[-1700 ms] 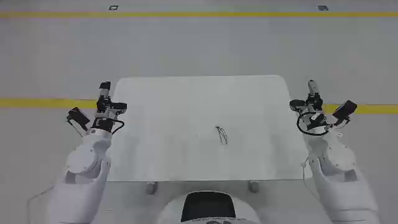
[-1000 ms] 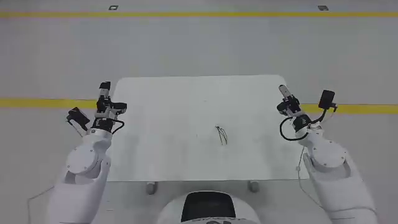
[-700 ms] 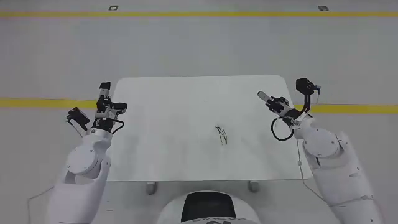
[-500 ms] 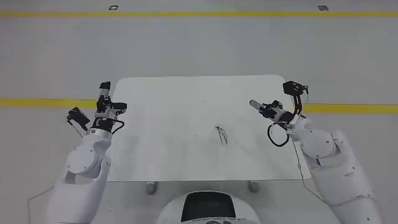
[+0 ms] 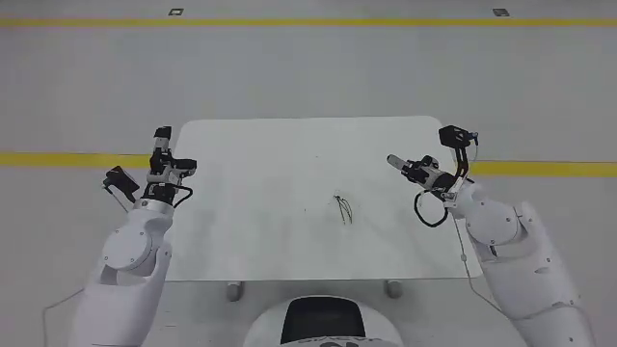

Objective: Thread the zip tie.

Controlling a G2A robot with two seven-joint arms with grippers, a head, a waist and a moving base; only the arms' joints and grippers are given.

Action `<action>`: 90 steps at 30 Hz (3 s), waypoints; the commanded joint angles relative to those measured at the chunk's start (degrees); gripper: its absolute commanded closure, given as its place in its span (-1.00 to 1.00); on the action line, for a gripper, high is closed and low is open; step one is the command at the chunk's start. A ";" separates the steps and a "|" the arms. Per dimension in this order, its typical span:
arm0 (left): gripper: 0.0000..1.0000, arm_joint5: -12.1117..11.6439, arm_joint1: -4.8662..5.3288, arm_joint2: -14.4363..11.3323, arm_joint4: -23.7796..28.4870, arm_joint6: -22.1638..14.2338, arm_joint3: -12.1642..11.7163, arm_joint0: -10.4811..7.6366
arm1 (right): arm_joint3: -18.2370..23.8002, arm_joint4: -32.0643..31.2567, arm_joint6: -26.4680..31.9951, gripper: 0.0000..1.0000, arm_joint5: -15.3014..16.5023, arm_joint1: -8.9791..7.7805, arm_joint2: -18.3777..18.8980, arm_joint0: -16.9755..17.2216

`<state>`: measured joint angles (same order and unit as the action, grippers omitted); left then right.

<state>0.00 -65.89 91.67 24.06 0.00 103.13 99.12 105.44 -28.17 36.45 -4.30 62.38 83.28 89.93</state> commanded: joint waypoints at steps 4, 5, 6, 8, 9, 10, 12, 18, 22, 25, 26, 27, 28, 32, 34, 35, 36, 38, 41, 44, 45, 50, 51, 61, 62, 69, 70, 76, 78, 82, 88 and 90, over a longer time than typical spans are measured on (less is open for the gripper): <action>-1.00 0.00 0.00 0.00 0.00 0.00 0.00 0.00 | 0.91 -6.27 7.38 -1.00 2.39 -0.46 -2.23 -3.74; -1.00 0.00 0.00 0.00 0.00 0.00 0.00 0.00 | 0.61 -6.96 9.00 -1.00 2.27 -0.44 -3.16 -5.12; -1.00 0.00 0.00 0.00 0.00 0.00 0.00 0.00 | 0.20 -7.07 10.74 -1.00 2.35 -0.41 -4.11 -6.09; -1.00 0.00 0.00 0.00 0.00 0.00 0.00 0.00 | -0.87 -9.17 13.85 -1.00 2.62 -0.31 -6.89 -8.59; -1.00 0.00 0.00 0.00 0.00 0.00 0.00 0.00 | -1.65 -10.30 15.27 -1.00 2.30 -0.22 -8.22 -9.81; -1.00 0.00 0.00 0.00 0.00 0.00 0.00 0.00 | -2.44 -11.31 16.23 -1.00 2.10 -0.09 -9.69 -11.03; -1.00 0.00 0.00 0.00 0.00 0.00 0.00 0.00 | -5.24 -12.33 19.15 -1.00 1.57 0.37 -13.52 -13.88; -1.00 0.00 0.00 0.00 0.00 0.00 0.00 0.00 | -9.23 -13.07 23.00 -1.00 2.41 0.87 -17.42 -17.09; -1.00 0.00 0.00 0.00 0.00 0.00 0.00 0.00 | -9.23 -13.07 23.00 -1.00 2.41 0.87 -17.42 -17.09; -1.00 0.00 0.00 0.00 0.00 0.00 0.00 0.00 | -9.23 -13.07 23.00 -1.00 2.41 0.87 -17.42 -17.09; -1.00 0.00 0.00 0.00 0.00 0.00 0.00 0.00 | -9.23 -13.07 23.00 -1.00 2.41 0.87 -17.42 -17.09; -1.00 0.00 0.00 0.00 0.00 0.00 0.00 0.00 | -9.75 -13.88 23.50 -1.00 2.19 0.88 -17.86 -17.24; -1.00 0.00 0.00 0.00 0.00 0.00 0.00 0.00 | -10.28 -15.15 24.16 -1.00 1.80 1.01 -18.92 -18.03; -1.00 0.00 0.00 0.00 0.00 0.00 0.00 0.00 | -14.41 -16.93 26.15 -1.00 -1.03 2.52 -25.20 -24.02; -1.00 0.00 0.00 0.00 0.00 0.00 0.00 0.00 | -16.72 -17.26 26.49 -1.00 -2.37 3.44 -28.25 -26.65; -1.00 0.00 0.00 0.00 0.00 0.00 0.00 0.00 | -18.40 -17.50 26.64 -1.00 -2.96 4.07 -30.21 -28.38; -1.00 0.00 0.00 0.00 0.00 0.00 0.00 0.00 | -19.72 -17.93 26.99 -1.00 -3.62 4.55 -31.68 -29.66; -1.00 0.00 0.00 0.00 0.00 0.00 0.00 0.00 | -22.13 -19.24 27.19 -1.00 -5.47 5.56 -34.57 -32.03; -1.00 0.00 0.00 0.00 0.00 0.00 0.00 0.00 | -25.80 -19.73 27.12 -1.00 -8.10 7.22 -38.50 -34.70; -1.00 0.00 0.00 0.00 0.00 0.00 0.00 0.00 | -28.44 -18.59 29.17 -1.00 -7.95 8.21 -40.61 -36.23; -1.00 0.00 0.00 0.00 0.00 0.00 0.00 0.00 | -28.44 -18.59 29.17 -1.00 -7.95 8.21 -40.61 -36.23; -1.00 0.00 0.00 0.00 0.00 0.00 0.00 0.00 | -28.44 -18.59 29.17 -1.00 -7.95 8.21 -40.61 -36.23; -1.00 0.00 0.00 0.00 0.00 0.00 0.00 0.00 | -28.44 -18.59 29.17 -1.00 -7.95 8.21 -40.61 -36.23; -1.00 0.00 0.00 0.00 0.00 0.00 0.00 0.00 | -31.65 -19.46 29.25 -1.00 -12.43 10.06 -44.09 -37.04; -1.00 0.00 0.00 0.00 0.00 0.00 0.00 0.00 | -32.12 -19.41 29.20 -1.00 -12.82 10.43 -44.71 -37.29; -1.00 0.00 0.00 0.00 0.00 0.00 0.00 0.00 | -36.03 -17.77 28.23 -1.00 -15.18 13.07 -47.78 -39.14; -1.00 0.00 0.00 0.00 0.00 0.00 0.00 0.00 | -36.03 -17.77 28.23 -1.00 -15.18 13.07 -47.78 -39.14; -1.00 0.00 0.00 0.00 0.00 0.00 0.00 0.00 | -36.03 -17.77 28.23 -1.00 -15.18 13.07 -47.78 -39.14; -1.00 0.00 0.00 0.00 0.00 0.00 0.00 0.00 | -36.40 -18.40 27.51 -1.00 -15.18 13.06 -47.72 -39.10; -1.00 0.00 0.00 0.00 0.00 0.00 0.00 0.00 | -39.07 -20.36 25.33 -1.00 -15.18 14.11 -47.42 -38.69; -1.00 0.00 0.00 0.00 0.00 0.00 0.00 0.00 | -44.85 -18.36 22.87 -1.00 -15.18 16.95 -46.51 -39.86; -1.00 0.00 0.00 0.00 0.00 0.00 0.00 0.00 | -46.99 -17.58 21.29 -1.00 -15.18 17.96 -46.19 -40.21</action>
<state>0.00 -65.89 91.67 24.06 0.00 103.13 99.12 59.63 -46.20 58.64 -19.48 79.82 36.88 49.87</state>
